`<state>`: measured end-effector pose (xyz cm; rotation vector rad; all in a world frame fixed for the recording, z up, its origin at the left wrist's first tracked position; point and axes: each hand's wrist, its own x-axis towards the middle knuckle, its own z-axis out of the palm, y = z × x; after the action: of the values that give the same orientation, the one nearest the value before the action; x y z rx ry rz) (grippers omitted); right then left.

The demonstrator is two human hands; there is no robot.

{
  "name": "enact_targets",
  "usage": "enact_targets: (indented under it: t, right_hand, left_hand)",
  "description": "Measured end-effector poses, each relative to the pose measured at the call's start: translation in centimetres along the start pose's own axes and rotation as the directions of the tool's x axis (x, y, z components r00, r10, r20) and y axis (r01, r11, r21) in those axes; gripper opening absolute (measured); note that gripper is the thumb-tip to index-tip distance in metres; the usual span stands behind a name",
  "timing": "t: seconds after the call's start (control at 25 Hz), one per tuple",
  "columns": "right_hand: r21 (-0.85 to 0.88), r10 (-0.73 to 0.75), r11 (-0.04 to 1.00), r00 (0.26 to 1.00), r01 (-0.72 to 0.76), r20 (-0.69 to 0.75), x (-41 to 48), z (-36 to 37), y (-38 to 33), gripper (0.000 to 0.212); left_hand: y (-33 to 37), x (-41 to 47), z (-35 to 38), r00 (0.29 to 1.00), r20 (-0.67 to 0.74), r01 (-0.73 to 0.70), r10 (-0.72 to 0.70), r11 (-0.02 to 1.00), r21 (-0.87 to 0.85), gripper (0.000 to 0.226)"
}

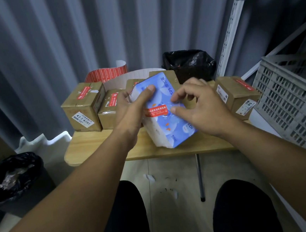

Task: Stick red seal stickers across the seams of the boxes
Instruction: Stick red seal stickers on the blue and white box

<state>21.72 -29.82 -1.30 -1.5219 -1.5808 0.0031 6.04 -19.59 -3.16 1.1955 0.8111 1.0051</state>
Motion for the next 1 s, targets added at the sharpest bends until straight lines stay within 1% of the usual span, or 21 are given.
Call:
enact_targets:
  t: [0.08, 0.2, 0.28, 0.48, 0.68, 0.88, 1.0]
  right_hand:
    - [0.056, 0.021, 0.998, 0.999, -0.023, 0.031, -0.5, 0.3, 0.1, 0.019]
    - [0.109, 0.06, 0.992, 0.998, -0.062, 0.023, -0.8, 0.5, -0.1, 0.025]
    - [0.127, 0.071, 0.989, 0.997, -0.075, 0.033, -0.9, 0.6, -0.3, 0.027]
    - [0.145, 0.072, 0.987, 0.997, -0.076, 0.033, -1.2, 1.0, -0.6, 0.023]
    - [0.15, 0.082, 0.985, 0.996, -0.087, 0.041, -1.2, 1.0, -1.0, 0.026]
    - [0.216, 0.174, 0.958, 0.982, -0.187, 0.075, -1.3, 0.9, -1.2, 0.027]
    - [0.191, 0.171, 0.964, 0.982, -0.183, 0.078, -1.5, 1.2, -1.0, 0.026]
  left_hand:
    - [-0.4, -0.1, 0.1, 1.0, -0.019, -0.014, 0.014, 1.0, -0.014, 0.064]
    - [-1.2, 0.2, 0.0, 0.997, -0.063, -0.044, 0.043, 0.999, -0.004, 0.082]
    - [-1.5, 0.5, -0.1, 0.995, -0.085, -0.048, 0.048, 0.999, 0.004, 0.09]
    - [-2.4, 1.1, -0.3, 0.991, -0.126, -0.048, 0.05, 0.999, 0.022, 0.09]
    - [-2.9, 1.4, -0.4, 0.989, -0.134, -0.061, 0.064, 0.998, 0.025, 0.09]
    - [-3.1, 1.3, -0.4, 0.99, -0.123, -0.069, 0.073, 0.997, 0.04, 0.089]
    - [-3.3, 1.3, -0.6, 0.988, -0.126, -0.075, 0.083, 0.995, 0.065, 0.09]
